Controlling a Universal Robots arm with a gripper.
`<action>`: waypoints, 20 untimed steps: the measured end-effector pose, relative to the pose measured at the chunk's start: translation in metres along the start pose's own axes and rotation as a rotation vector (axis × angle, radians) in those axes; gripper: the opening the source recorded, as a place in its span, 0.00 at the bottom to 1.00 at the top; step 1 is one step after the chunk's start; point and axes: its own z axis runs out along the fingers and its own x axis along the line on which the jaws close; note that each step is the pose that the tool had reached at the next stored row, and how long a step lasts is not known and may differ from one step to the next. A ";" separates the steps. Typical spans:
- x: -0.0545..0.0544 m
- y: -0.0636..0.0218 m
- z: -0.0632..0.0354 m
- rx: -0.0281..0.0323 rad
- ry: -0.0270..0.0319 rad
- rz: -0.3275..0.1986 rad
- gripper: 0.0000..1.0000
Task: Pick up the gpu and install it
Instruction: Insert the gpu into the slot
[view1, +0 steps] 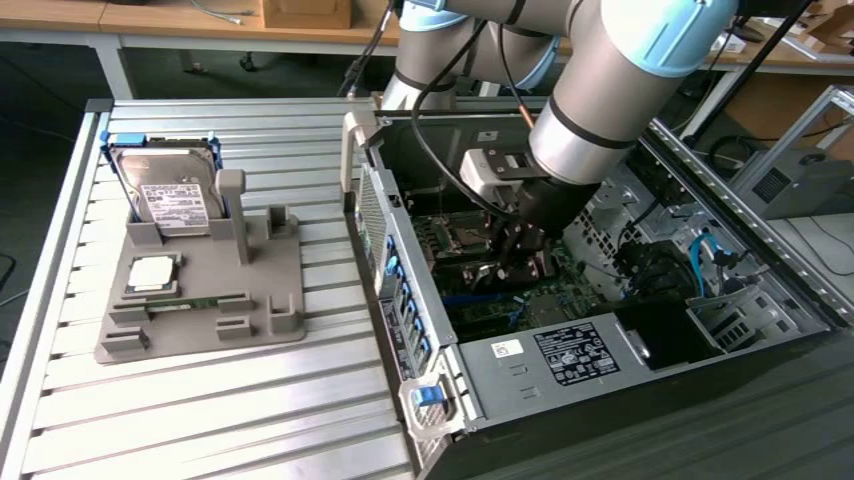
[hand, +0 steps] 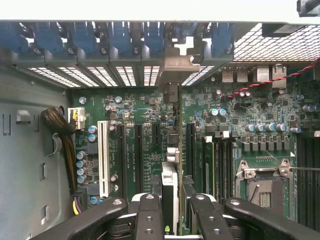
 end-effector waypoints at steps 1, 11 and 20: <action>0.000 0.0000 0.0000 0.0000 -0.0001 0.000 0.27; 0.001 0.0021 0.0001 0.0000 -0.0001 0.000 0.27; -0.006 0.0041 0.0008 0.0001 -0.0001 0.000 0.27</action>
